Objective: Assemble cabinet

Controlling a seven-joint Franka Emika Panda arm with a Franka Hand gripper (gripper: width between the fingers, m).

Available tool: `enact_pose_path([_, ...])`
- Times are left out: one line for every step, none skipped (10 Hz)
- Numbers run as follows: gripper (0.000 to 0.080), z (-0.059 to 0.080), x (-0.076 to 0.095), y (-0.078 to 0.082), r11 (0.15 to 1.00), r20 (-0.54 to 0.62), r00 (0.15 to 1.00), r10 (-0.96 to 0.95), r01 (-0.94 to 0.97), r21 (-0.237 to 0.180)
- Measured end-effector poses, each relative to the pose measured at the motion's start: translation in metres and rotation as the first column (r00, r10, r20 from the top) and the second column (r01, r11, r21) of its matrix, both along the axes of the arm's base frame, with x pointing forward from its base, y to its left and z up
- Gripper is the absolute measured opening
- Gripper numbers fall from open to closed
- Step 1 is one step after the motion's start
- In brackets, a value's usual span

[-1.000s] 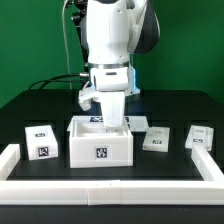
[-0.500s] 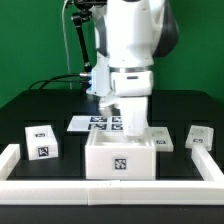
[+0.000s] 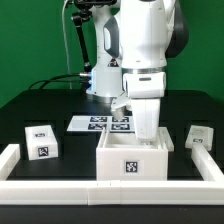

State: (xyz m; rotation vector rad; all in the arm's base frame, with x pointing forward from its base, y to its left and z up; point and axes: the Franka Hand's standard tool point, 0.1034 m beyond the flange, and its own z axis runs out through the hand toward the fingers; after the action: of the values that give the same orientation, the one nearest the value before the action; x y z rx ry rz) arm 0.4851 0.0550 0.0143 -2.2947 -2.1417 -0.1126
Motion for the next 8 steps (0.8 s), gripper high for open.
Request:
enact_pose_path([0.0034, 0.000, 0.000, 0.002, 1.000, 0.000, 1.000, -0.001, 0.001, 0.001])
enact_pose_path([0.0034, 0.000, 0.002, 0.011, 1.000, 0.002, 1.000, 0.005, -0.005, 0.004])
enact_pose_path([0.0034, 0.000, 0.007, 0.023, 1.000, 0.001, 1.000, 0.019, -0.019, 0.007])
enact_pose_path([0.0034, 0.000, 0.012, 0.032, 1.000, -0.009, 1.000, 0.023, -0.023, 0.006])
enact_pose_path([0.0034, 0.000, 0.017, 0.039, 0.999, -0.014, 0.999, 0.035, -0.035, 0.005])
enact_pose_path([0.0034, 0.000, 0.023, 0.044, 0.999, -0.016, 0.999, 0.042, -0.042, 0.005])
enact_pose_path([0.0034, 0.000, 0.029, 0.050, 0.999, -0.014, 0.999, 0.049, -0.049, 0.009])
enact_pose_path([0.0034, 0.000, 0.034, 0.055, 0.998, -0.011, 0.998, 0.054, -0.054, 0.012])
